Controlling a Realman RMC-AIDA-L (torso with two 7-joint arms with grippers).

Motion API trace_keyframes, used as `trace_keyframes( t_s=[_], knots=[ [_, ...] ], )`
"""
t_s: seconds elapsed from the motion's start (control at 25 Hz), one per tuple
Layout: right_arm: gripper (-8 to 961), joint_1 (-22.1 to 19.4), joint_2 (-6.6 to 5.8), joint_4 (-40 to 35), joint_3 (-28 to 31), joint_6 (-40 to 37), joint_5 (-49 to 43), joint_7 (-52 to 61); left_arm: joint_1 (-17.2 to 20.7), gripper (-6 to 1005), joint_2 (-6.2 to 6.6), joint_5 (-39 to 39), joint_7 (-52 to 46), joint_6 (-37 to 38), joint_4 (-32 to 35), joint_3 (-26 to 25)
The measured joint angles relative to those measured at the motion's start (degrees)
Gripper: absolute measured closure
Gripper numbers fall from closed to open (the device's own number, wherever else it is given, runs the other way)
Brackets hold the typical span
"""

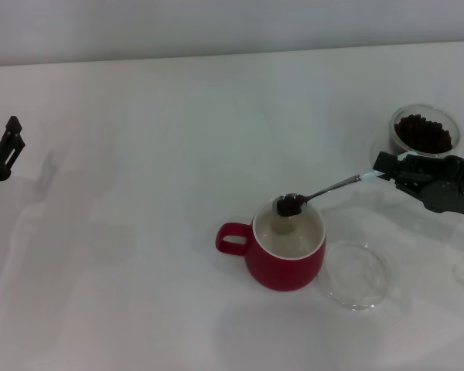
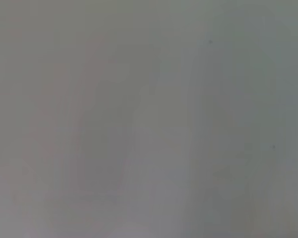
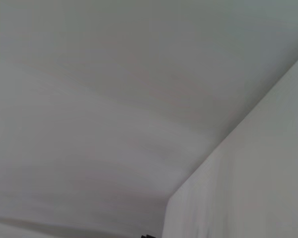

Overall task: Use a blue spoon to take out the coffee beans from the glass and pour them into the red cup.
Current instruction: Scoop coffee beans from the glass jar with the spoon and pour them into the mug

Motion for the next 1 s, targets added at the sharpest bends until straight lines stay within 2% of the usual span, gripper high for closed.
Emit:
trace_keyframes(
  t_s=[1.0],
  knots=[
    [807, 1.07, -0.23, -2.75, -0.41, 1.58, 0.03, -12.43, 0.55, 270, 0.05, -0.12, 0.00, 0.00, 0.00, -0.19]
  ],
)
